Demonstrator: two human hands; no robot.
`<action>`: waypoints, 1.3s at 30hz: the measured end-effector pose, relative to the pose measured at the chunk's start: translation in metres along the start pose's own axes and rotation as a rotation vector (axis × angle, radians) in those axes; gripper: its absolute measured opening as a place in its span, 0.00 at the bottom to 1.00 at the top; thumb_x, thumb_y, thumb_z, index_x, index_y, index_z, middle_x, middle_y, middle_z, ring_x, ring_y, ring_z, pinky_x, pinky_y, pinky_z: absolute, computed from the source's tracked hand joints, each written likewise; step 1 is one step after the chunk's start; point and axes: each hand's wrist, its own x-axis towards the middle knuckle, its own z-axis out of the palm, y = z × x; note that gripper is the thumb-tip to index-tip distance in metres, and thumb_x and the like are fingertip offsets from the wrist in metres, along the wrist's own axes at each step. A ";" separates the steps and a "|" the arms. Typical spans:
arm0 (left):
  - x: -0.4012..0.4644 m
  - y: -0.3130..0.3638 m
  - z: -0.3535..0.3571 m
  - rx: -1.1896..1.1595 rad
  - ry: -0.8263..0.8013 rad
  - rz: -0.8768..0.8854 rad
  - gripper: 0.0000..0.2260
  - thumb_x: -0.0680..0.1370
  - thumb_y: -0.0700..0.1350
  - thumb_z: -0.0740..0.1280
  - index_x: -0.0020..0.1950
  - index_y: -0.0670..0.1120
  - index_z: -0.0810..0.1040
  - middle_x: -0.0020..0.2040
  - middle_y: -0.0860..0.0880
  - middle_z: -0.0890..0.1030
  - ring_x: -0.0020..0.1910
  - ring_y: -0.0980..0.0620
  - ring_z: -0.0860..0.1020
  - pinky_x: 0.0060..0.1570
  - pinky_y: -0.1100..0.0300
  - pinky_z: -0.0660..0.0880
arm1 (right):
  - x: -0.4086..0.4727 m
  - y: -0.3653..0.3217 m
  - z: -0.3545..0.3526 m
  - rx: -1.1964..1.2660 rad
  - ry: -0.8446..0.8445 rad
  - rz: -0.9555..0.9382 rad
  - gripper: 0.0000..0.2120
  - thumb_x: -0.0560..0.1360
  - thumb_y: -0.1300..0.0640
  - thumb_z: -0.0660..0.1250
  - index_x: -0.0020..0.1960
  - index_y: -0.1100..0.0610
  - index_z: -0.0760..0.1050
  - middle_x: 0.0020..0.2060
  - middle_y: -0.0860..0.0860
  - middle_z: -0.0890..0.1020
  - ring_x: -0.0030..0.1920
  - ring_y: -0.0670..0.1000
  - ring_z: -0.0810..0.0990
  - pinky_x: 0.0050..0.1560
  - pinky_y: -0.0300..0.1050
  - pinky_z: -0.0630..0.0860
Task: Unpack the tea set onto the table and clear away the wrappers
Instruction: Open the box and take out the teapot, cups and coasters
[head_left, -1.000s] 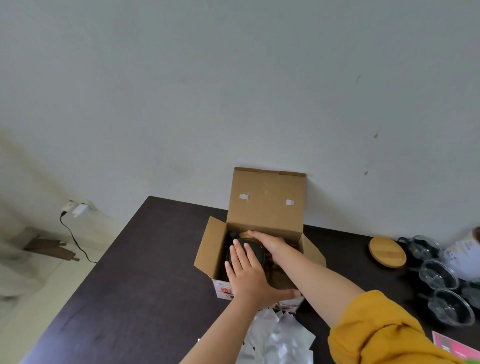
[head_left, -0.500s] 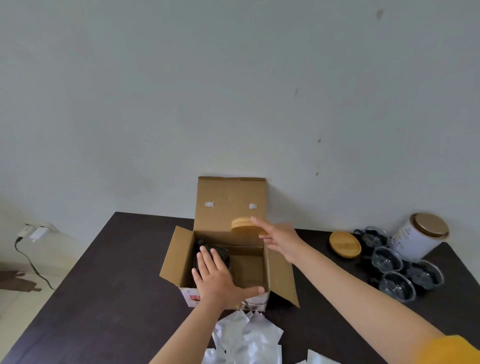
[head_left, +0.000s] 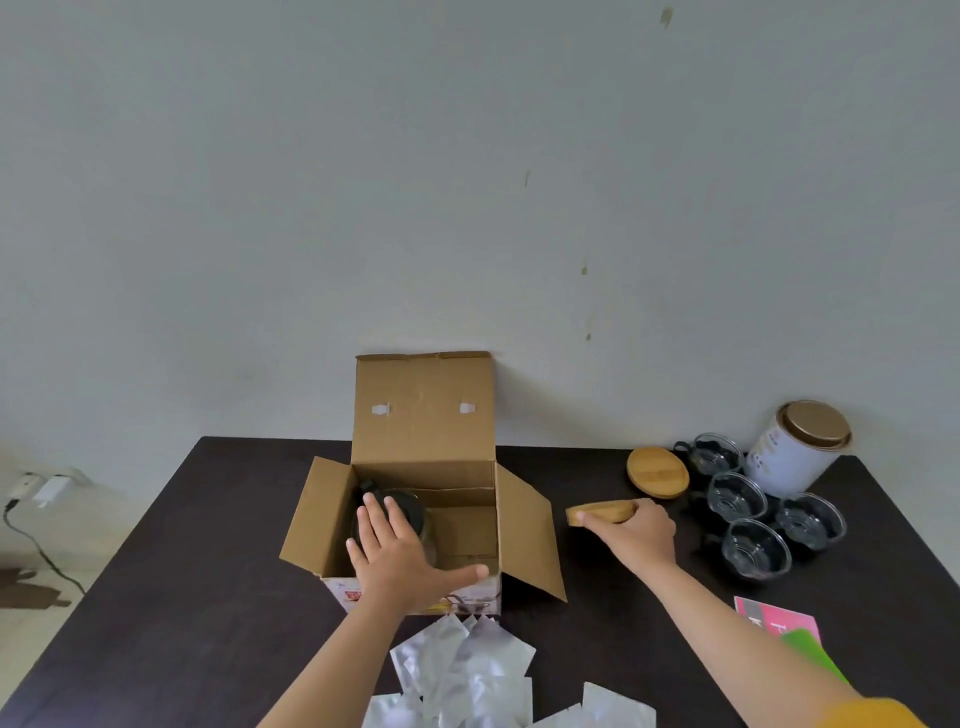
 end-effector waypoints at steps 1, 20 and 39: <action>0.000 0.000 0.000 0.001 0.001 -0.003 0.70 0.48 0.84 0.50 0.75 0.42 0.32 0.76 0.41 0.32 0.75 0.40 0.35 0.73 0.42 0.43 | 0.000 0.005 0.003 -0.005 0.008 -0.013 0.40 0.59 0.38 0.78 0.62 0.61 0.72 0.57 0.55 0.74 0.64 0.58 0.68 0.55 0.50 0.73; 0.003 -0.001 0.005 0.018 0.049 -0.003 0.70 0.47 0.85 0.49 0.76 0.42 0.34 0.77 0.41 0.34 0.76 0.41 0.36 0.73 0.42 0.44 | -0.013 0.054 0.039 -0.141 0.066 -0.127 0.43 0.62 0.43 0.79 0.67 0.61 0.66 0.62 0.57 0.69 0.65 0.59 0.64 0.59 0.54 0.72; 0.005 -0.026 -0.015 -0.067 -0.023 0.131 0.57 0.66 0.74 0.64 0.77 0.42 0.38 0.77 0.41 0.38 0.76 0.40 0.39 0.72 0.40 0.42 | -0.073 -0.076 0.038 -0.085 0.037 -0.505 0.34 0.74 0.52 0.70 0.74 0.61 0.61 0.66 0.55 0.66 0.68 0.55 0.62 0.65 0.44 0.67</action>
